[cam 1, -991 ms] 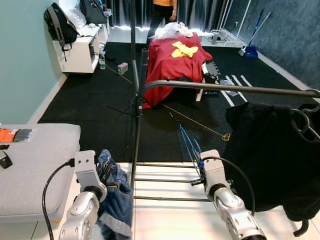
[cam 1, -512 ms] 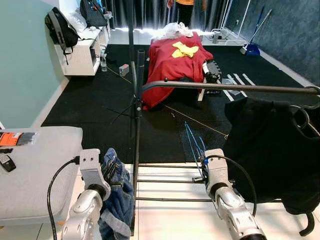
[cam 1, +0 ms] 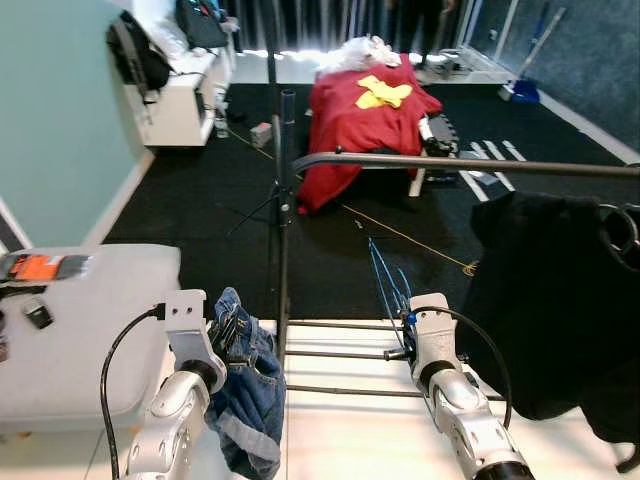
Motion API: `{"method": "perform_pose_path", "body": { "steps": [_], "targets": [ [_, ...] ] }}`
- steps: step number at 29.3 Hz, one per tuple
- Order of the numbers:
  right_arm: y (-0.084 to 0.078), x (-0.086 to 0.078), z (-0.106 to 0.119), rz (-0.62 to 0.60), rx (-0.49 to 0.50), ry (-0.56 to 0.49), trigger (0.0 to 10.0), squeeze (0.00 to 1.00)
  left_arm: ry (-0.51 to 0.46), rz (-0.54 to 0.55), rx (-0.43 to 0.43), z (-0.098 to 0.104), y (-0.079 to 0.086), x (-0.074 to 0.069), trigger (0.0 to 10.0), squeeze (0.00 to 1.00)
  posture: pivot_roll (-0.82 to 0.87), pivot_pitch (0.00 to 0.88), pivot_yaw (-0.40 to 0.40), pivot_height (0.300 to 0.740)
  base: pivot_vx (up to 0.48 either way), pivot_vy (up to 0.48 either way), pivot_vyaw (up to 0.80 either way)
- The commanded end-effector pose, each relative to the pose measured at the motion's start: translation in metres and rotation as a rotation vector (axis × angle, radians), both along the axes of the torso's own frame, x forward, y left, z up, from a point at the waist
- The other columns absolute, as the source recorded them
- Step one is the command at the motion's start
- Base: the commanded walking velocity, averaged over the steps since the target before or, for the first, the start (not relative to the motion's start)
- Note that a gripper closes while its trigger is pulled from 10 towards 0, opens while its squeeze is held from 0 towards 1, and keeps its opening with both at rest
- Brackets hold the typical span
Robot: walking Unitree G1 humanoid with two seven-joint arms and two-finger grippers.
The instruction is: Hang hanger
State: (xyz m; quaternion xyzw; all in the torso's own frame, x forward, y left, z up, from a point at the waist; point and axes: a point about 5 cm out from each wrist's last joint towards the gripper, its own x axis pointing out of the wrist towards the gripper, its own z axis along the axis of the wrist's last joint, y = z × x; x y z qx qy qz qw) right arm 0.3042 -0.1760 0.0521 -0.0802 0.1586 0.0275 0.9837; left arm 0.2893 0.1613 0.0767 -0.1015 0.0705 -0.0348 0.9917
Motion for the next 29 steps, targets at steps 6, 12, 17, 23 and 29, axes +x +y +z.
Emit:
{"method": "perform_pose_path", "body": {
  "steps": [6,12,17,23,29],
  "targets": [
    [-0.0015,0.0009,-0.0013,-0.018,0.019,-0.003,10.0,0.00,-0.039,-0.020,-0.012,0.0095,-0.0040,0.0042,10.0,0.00,0.10,0.034,0.010,0.740,-0.295,0.000,0.00],
    [-0.0015,0.0017,-0.0008,-0.019,0.020,-0.008,10.0,0.00,-0.037,-0.028,-0.008,0.0095,-0.0040,0.0040,10.0,0.00,0.11,0.037,0.015,0.740,-0.296,0.000,0.00],
    [-0.0026,-0.0012,-0.0036,-0.025,0.021,-0.005,10.0,0.00,-0.030,-0.044,-0.004,0.0078,-0.0054,0.0025,10.0,0.00,0.10,0.042,0.024,0.740,-0.291,0.000,0.00],
    [-0.0028,-0.0044,-0.0059,-0.032,0.025,0.001,10.0,0.00,-0.027,-0.058,-0.004,0.0080,-0.0070,0.0027,10.0,0.00,0.11,0.048,0.031,0.740,-0.287,0.000,0.00],
    [-0.0007,-0.0064,-0.0095,-0.033,0.030,0.011,10.0,0.00,-0.018,-0.077,0.013,0.0076,-0.0063,0.0021,10.0,0.00,0.11,0.055,0.044,0.740,-0.230,0.000,0.00]
  ]
}}
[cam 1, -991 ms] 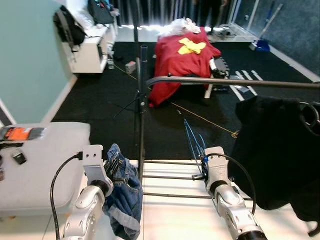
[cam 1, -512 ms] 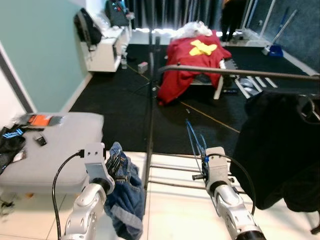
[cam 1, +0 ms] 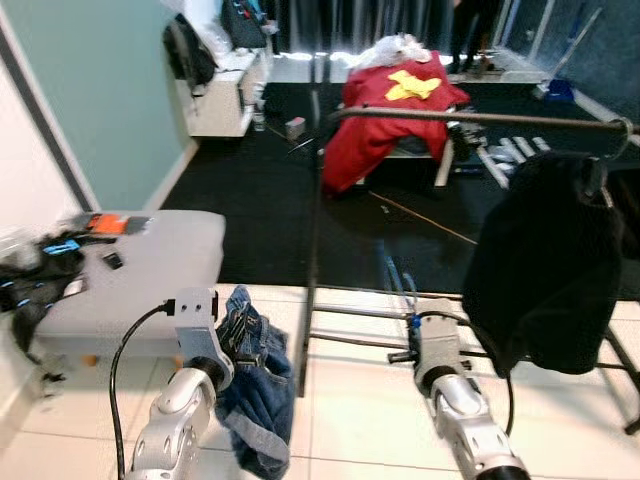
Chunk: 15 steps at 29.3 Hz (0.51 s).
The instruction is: Hang hanger
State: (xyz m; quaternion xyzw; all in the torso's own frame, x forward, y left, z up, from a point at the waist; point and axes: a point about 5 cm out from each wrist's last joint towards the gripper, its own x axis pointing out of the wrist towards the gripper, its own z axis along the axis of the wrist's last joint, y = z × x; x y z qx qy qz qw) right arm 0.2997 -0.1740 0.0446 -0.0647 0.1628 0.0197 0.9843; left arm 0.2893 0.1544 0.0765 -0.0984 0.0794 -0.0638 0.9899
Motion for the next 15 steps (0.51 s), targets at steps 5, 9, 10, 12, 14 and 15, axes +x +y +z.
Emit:
{"method": "perform_pose_path", "body": {
  "steps": [5,9,10,12,14,15],
  "targets": [
    [-0.0016,-0.0028,-0.0023,-0.014,0.007,0.005,10.0,0.00,-0.017,-0.033,0.023,0.0049,0.0002,0.0010,10.0,0.00,0.11,0.058,0.051,0.740,0.000,0.000,0.00],
    [-0.0027,-0.0061,-0.0041,-0.021,0.012,0.010,10.0,0.00,-0.005,-0.051,0.027,0.0031,-0.0026,0.0006,10.0,0.00,0.11,0.057,0.062,0.740,0.000,0.000,0.00],
    [-0.0027,-0.0061,-0.0041,-0.021,0.012,0.010,10.0,0.00,-0.005,-0.051,0.027,0.0031,-0.0026,0.0006,10.0,0.00,0.11,0.057,0.062,0.740,0.000,0.000,0.00],
    [-0.0043,-0.0079,-0.0056,-0.028,0.013,0.014,10.0,0.00,-0.001,-0.062,0.029,0.0027,-0.0045,0.0011,10.0,0.00,0.10,0.057,0.067,0.740,0.000,0.000,0.00],
    [-0.0066,-0.0098,-0.0064,-0.040,0.014,0.016,10.0,0.00,0.004,-0.082,0.039,0.0024,-0.0072,0.0028,10.0,0.00,0.10,0.059,0.077,0.740,0.000,0.000,0.00],
    [-0.0070,-0.0100,-0.0062,-0.042,0.015,0.015,10.0,0.00,0.006,-0.087,0.042,0.0023,-0.0077,0.0035,10.0,0.00,0.10,0.059,0.077,0.740,0.000,0.000,0.00]
  ]
}}
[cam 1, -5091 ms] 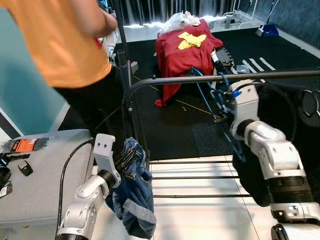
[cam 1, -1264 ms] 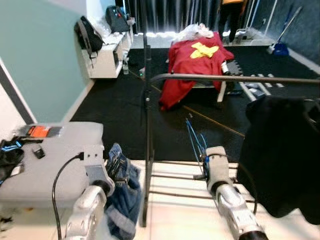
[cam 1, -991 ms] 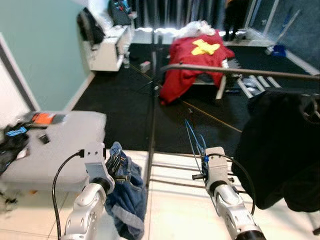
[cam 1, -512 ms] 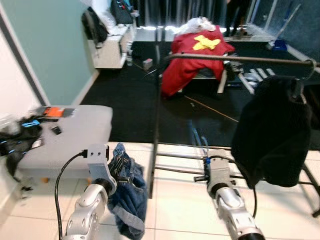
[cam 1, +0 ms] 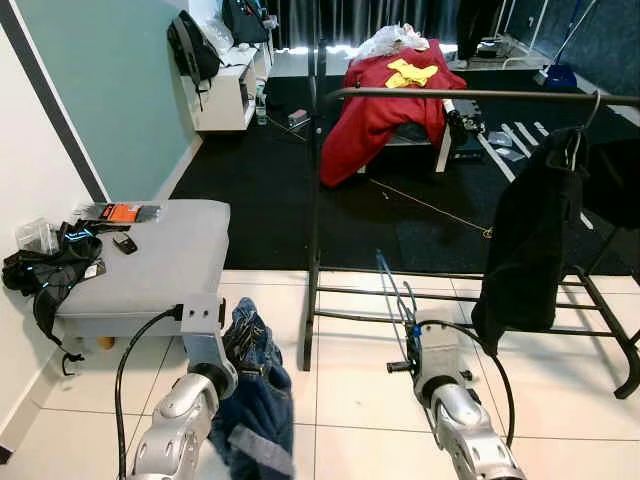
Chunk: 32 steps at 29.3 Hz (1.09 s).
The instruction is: Hang hanger
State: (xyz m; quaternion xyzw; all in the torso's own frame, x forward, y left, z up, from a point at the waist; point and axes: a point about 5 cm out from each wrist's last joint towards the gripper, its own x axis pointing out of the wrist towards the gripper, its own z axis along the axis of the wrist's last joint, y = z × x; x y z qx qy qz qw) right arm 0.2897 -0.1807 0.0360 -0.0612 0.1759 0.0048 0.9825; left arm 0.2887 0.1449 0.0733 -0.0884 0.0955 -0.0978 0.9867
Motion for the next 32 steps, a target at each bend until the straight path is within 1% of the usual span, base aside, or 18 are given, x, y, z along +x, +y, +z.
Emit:
{"method": "perform_pose_path", "body": {
  "steps": [1,6,10,18,21,26,27,28,30,32],
  "targets": [
    [0.000,0.000,0.002,-0.013,0.015,-0.009,10.0,0.00,-0.018,-0.019,0.030,0.006,0.001,0.005,10.0,0.00,0.10,0.056,0.079,0.740,0.000,0.000,0.00],
    [0.000,-0.001,0.001,-0.016,0.018,-0.009,10.0,0.00,-0.007,-0.028,0.056,0.005,0.001,0.006,10.0,0.00,0.10,0.056,0.085,0.740,0.000,0.000,0.00],
    [0.001,0.000,0.002,-0.016,0.022,-0.012,10.0,0.00,-0.020,-0.044,0.065,0.006,0.000,0.007,10.0,0.00,0.10,0.056,0.085,0.740,0.000,0.000,0.00],
    [0.001,-0.001,0.003,-0.021,0.023,-0.016,10.0,0.00,-0.026,-0.043,0.050,0.009,-0.003,0.007,10.0,0.00,0.10,0.047,0.095,0.740,0.000,-0.474,0.00],
    [0.001,0.000,0.004,-0.019,0.023,-0.021,10.0,0.00,-0.004,-0.015,0.046,0.007,0.000,0.008,10.0,0.00,0.09,0.042,0.095,0.740,0.000,0.000,0.00],
    [0.005,0.005,0.012,0.020,0.034,-0.040,10.0,0.00,-0.005,0.005,0.048,0.009,0.003,0.014,10.0,0.00,0.10,0.040,0.082,0.740,0.000,0.000,0.00],
    [0.011,0.008,0.016,0.068,0.042,-0.042,10.0,0.00,-0.009,0.035,0.067,0.012,0.006,0.020,10.0,0.00,0.10,0.038,0.075,0.740,0.000,0.000,0.00],
    [0.011,0.008,0.016,0.068,0.042,-0.042,10.0,0.00,-0.009,0.035,0.067,0.012,0.006,0.020,10.0,0.00,0.10,0.038,0.075,0.740,0.000,0.000,0.00],
    [0.017,0.011,0.018,0.116,0.035,-0.040,10.0,0.00,-0.007,0.062,0.081,0.013,0.009,0.024,10.0,0.00,0.10,0.028,0.077,0.740,0.000,0.000,0.00],
    [0.017,0.011,0.018,0.116,0.035,-0.040,10.0,0.00,-0.007,0.062,0.081,0.013,0.009,0.024,10.0,0.00,0.10,0.028,0.077,0.740,0.000,0.000,0.00]
  ]
}}
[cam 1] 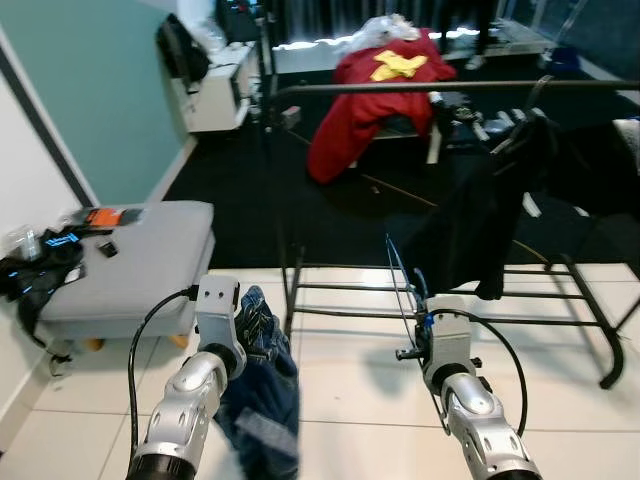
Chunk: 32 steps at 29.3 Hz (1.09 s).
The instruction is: Hang hanger
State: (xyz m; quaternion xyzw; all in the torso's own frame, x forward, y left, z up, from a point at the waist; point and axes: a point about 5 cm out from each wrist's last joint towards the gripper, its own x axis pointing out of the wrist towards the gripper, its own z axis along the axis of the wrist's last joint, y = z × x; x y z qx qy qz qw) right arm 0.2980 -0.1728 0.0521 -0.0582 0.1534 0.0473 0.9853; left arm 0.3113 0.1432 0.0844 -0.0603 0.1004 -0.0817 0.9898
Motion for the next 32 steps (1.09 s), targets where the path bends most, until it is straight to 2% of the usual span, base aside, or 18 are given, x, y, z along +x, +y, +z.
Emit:
{"method": "perform_pose_path", "body": {
  "steps": [1,7,8,12,13,14,15,16,17,19,21,24,26,27,29,30,31,32],
  "targets": [
    [0.012,0.004,0.003,0.044,0.009,0.000,10.0,0.00,-0.014,0.041,0.021,0.002,0.012,0.003,10.0,0.00,0.09,0.021,0.079,0.740,0.000,0.000,0.00],
    [0.023,0.010,0.012,0.120,-0.009,-0.026,10.0,0.00,-0.021,0.050,0.022,0.002,0.015,0.004,10.0,0.00,0.06,0.013,0.040,0.740,0.000,0.000,0.00],
    [0.026,0.011,0.015,0.163,-0.016,-0.030,10.0,0.00,-0.024,0.063,0.024,0.001,0.015,0.004,10.0,0.00,0.05,0.015,0.002,0.740,0.000,0.000,0.00],
    [0.030,0.013,0.020,0.217,-0.028,-0.033,10.0,0.00,-0.014,0.091,0.044,-0.001,0.015,0.005,10.0,0.00,0.05,0.022,-0.033,0.740,0.000,0.000,0.00],
    [0.034,0.017,0.025,0.279,-0.034,-0.031,10.0,0.00,0.007,0.124,0.079,-0.003,0.016,0.007,10.0,0.00,0.08,0.035,-0.090,0.740,0.000,0.000,0.00],
    [0.034,0.017,0.025,0.279,-0.034,-0.031,10.0,0.00,0.007,0.124,0.079,-0.003,0.016,0.007,10.0,0.00,0.08,0.035,-0.090,0.740,0.000,0.000,0.00],
    [0.039,0.020,0.031,0.338,-0.039,-0.024,10.0,0.00,0.018,0.143,0.141,-0.003,0.017,0.009,10.0,0.00,0.10,0.047,-0.105,0.740,0.000,0.000,0.00],
    [0.039,0.020,0.031,0.338,-0.039,-0.024,10.0,0.00,0.018,0.143,0.141,-0.003,0.017,0.009,10.0,0.00,0.10,0.047,-0.105,0.740,0.000,0.000,0.00],
    [0.043,0.023,0.035,0.381,-0.046,-0.017,10.0,0.00,0.010,0.155,0.186,0.000,0.020,0.012,10.0,0.00,0.10,0.052,-0.107,0.740,0.000,0.000,0.00],
    [0.043,0.023,0.035,0.381,-0.046,-0.017,10.0,0.00,0.010,0.155,0.186,0.000,0.020,0.012,10.0,0.00,0.10,0.052,-0.107,0.740,0.000,0.000,0.00],
    [0.047,0.025,0.041,0.414,-0.038,-0.012,10.0,0.00,-0.075,0.132,0.246,0.016,0.031,0.020,10.0,0.00,0.09,0.044,-0.043,0.740,0.000,0.000,0.00],
    [0.047,0.025,0.041,0.414,-0.038,-0.012,10.0,0.00,-0.075,0.132,0.246,0.016,0.031,0.020,10.0,0.00,0.09,0.044,-0.043,0.740,0.000,0.000,0.00],
    [0.046,0.024,0.044,0.415,-0.021,-0.011,10.0,0.00,-0.114,0.116,0.274,0.023,0.036,0.022,10.0,0.00,0.09,0.044,-0.036,0.740,0.000,0.000,0.00],
    [0.043,0.020,0.048,0.417,0.051,-0.005,10.0,0.00,-0.172,0.081,0.333,0.034,0.044,0.027,10.0,0.00,0.06,0.048,0.033,0.740,0.000,0.000,0.00],
    [0.043,0.020,0.048,0.417,0.051,-0.005,10.0,0.00,-0.172,0.081,0.333,0.034,0.044,0.027,10.0,0.00,0.06,0.048,0.033,0.740,0.000,0.000,0.00],
    [0.038,0.015,0.053,0.425,0.120,0.008,10.0,0.00,-0.216,0.039,0.383,0.044,0.050,0.031,10.0,0.00,0.06,0.050,0.043,0.740,0.000,0.000,0.00],
    [0.038,0.015,0.053,0.425,0.120,0.008,10.0,0.00,-0.216,0.039,0.383,0.044,0.050,0.031,10.0,0.00,0.06,0.050,0.043,0.740,0.000,0.000,0.00],
    [0.032,0.009,0.057,0.451,0.166,0.029,10.0,0.00,-0.251,-0.010,0.436,0.053,0.053,0.036,10.0,0.00,0.06,0.057,0.058,0.740,0.000,0.000,0.00]
  ]
}}
